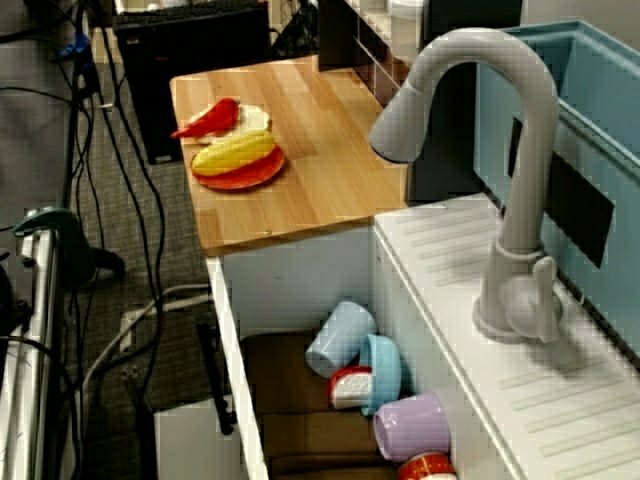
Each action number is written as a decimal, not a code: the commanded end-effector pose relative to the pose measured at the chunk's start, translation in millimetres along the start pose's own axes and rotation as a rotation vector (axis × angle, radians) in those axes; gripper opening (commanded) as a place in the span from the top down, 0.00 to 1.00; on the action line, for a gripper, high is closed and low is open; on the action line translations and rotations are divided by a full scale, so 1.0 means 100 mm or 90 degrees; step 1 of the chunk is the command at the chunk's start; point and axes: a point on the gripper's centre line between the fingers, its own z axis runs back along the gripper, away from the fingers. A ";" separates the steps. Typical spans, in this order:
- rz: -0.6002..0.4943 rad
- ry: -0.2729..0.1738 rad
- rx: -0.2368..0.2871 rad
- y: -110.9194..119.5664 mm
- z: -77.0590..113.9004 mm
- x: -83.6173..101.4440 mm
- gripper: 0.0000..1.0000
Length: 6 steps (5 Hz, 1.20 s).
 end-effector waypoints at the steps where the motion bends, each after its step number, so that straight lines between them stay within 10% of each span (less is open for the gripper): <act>1: -0.010 -0.057 -0.023 0.11 0.22 0.18 0.00; 6: -0.003 -0.105 -0.052 0.24 0.33 0.23 0.00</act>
